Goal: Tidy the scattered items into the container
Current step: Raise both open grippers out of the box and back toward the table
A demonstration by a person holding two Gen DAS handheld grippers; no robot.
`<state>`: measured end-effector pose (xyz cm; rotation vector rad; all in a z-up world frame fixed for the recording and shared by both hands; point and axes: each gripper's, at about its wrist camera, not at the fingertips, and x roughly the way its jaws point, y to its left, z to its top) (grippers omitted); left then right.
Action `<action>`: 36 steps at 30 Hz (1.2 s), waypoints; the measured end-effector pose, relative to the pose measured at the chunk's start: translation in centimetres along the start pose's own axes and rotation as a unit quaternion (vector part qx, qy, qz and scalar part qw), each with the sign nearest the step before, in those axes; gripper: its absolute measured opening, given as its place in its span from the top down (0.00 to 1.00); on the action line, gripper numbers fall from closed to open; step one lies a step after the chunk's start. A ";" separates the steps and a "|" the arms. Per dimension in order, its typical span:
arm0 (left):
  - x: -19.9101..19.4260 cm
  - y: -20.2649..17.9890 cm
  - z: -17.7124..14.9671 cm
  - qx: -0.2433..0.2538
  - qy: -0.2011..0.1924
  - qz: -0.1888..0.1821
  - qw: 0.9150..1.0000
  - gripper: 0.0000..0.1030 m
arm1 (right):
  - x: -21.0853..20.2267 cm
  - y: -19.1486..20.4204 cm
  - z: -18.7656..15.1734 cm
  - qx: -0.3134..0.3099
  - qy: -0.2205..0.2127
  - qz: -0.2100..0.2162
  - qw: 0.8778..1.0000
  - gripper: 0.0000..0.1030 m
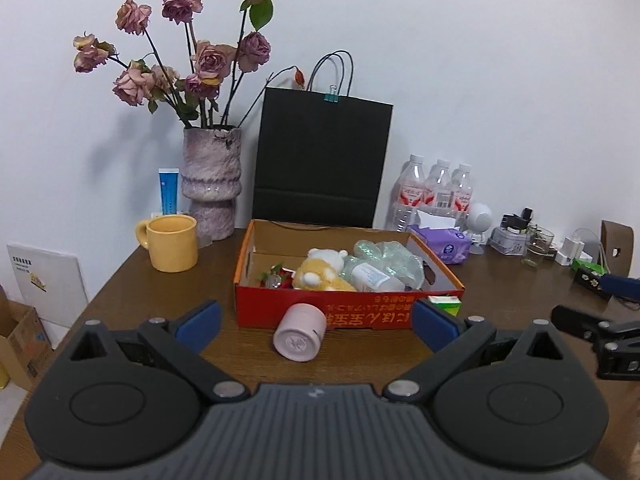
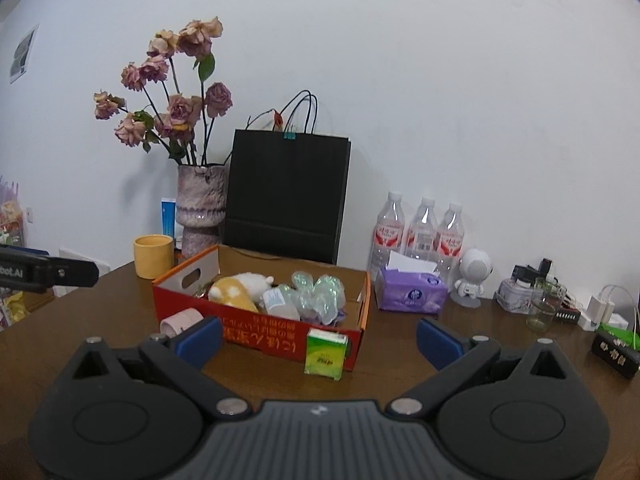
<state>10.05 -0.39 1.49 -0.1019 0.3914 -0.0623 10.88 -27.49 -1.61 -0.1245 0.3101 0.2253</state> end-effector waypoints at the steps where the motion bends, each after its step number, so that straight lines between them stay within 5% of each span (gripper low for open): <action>1: -0.1 -0.1 -0.2 0.002 -0.002 0.000 1.000 0.00 | 0.2 0.0 -0.2 0.003 0.002 0.001 1.000 0.00; 36: 3.4 -0.4 -5.1 -0.014 0.022 0.004 1.000 0.00 | 5.9 0.1 -5.7 0.071 0.057 0.020 0.996 0.00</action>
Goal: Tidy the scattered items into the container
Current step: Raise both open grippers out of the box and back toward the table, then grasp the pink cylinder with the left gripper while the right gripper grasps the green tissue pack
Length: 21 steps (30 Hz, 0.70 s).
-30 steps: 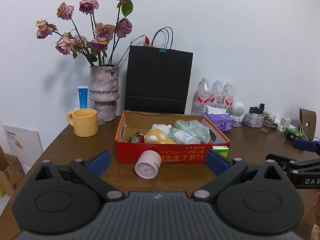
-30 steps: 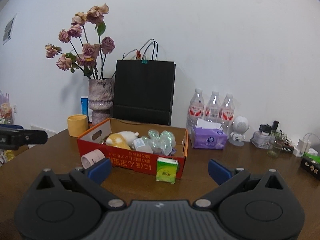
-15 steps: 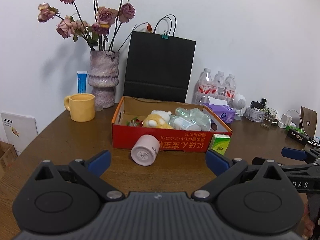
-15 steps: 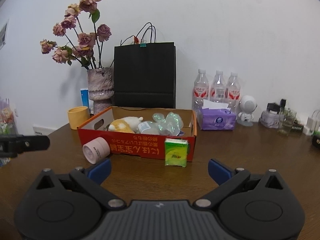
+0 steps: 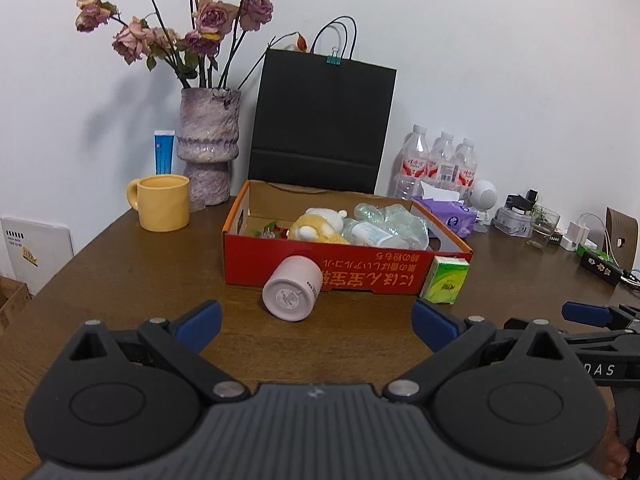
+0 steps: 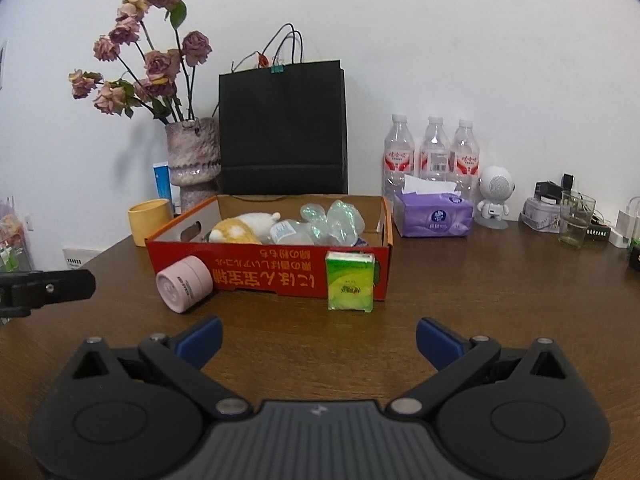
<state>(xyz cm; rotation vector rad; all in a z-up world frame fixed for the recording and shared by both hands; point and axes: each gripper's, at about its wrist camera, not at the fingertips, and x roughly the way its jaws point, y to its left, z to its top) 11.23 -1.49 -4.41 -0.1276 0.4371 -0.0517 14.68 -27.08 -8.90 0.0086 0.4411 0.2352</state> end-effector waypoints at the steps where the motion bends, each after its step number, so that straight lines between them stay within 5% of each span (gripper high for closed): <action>1: 0.1 0.0 -0.1 -0.001 0.002 0.000 1.000 0.00 | 0.1 -0.1 -0.1 0.001 0.002 -0.001 1.000 0.00; 21: 4.8 0.5 -0.3 -0.006 0.067 0.000 0.998 0.00 | 4.7 -1.2 -0.8 -0.024 0.062 -0.028 0.997 0.00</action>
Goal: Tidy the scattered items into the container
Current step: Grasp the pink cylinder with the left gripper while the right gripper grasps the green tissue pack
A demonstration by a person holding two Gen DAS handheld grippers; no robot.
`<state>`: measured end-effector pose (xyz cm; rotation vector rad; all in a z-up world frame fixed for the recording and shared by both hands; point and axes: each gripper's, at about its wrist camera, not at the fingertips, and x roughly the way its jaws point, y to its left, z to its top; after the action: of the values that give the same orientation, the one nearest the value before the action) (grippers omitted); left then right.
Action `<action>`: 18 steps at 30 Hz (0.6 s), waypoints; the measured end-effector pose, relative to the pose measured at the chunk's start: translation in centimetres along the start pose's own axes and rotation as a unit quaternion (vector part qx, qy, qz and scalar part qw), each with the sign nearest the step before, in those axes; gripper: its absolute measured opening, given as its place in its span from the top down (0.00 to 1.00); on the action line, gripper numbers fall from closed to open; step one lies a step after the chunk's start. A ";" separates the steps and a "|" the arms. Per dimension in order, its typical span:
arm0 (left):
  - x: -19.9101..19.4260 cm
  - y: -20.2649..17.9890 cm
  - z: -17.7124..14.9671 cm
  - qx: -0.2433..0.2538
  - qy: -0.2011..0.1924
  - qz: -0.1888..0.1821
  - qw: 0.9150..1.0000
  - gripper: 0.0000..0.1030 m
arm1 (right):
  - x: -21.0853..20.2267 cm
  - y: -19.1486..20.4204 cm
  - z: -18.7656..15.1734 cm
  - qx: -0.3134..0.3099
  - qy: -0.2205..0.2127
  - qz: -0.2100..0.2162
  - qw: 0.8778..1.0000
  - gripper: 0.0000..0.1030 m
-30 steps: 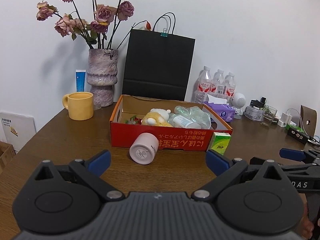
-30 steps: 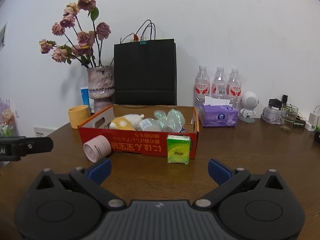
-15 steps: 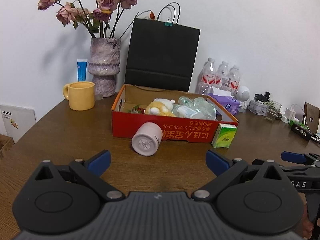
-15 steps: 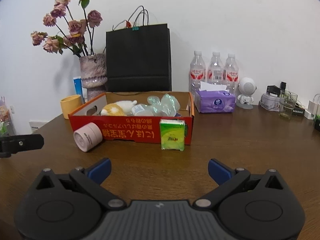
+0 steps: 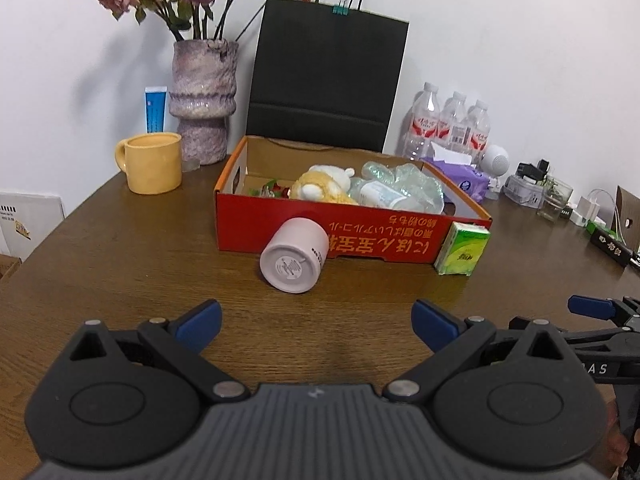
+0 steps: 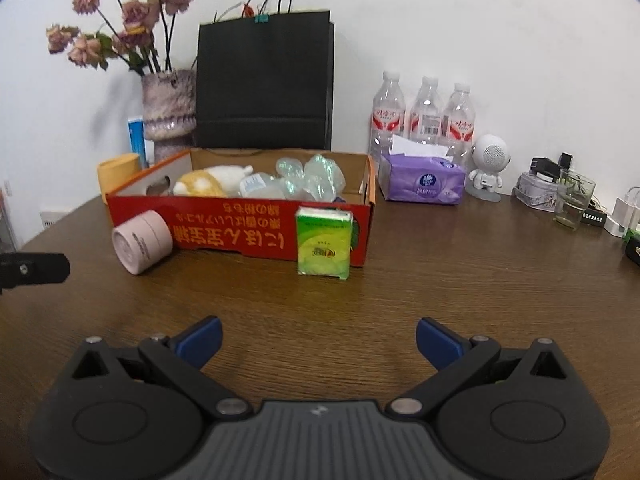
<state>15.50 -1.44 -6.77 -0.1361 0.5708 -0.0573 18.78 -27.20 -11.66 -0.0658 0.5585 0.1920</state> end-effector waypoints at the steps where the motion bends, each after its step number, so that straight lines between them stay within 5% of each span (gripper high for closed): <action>1: 0.4 0.0 0.1 -0.001 0.005 -0.001 1.000 0.00 | 0.4 0.0 0.1 -0.002 0.005 0.000 1.000 0.00; 18: 6.6 0.4 1.5 -0.004 0.065 0.002 0.998 0.00 | 5.1 0.4 1.3 -0.003 0.023 -0.003 1.000 0.00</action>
<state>21.87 -1.50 -9.16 -0.1396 0.7006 -0.0598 23.62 -25.80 -13.30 -0.0782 0.6031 0.1867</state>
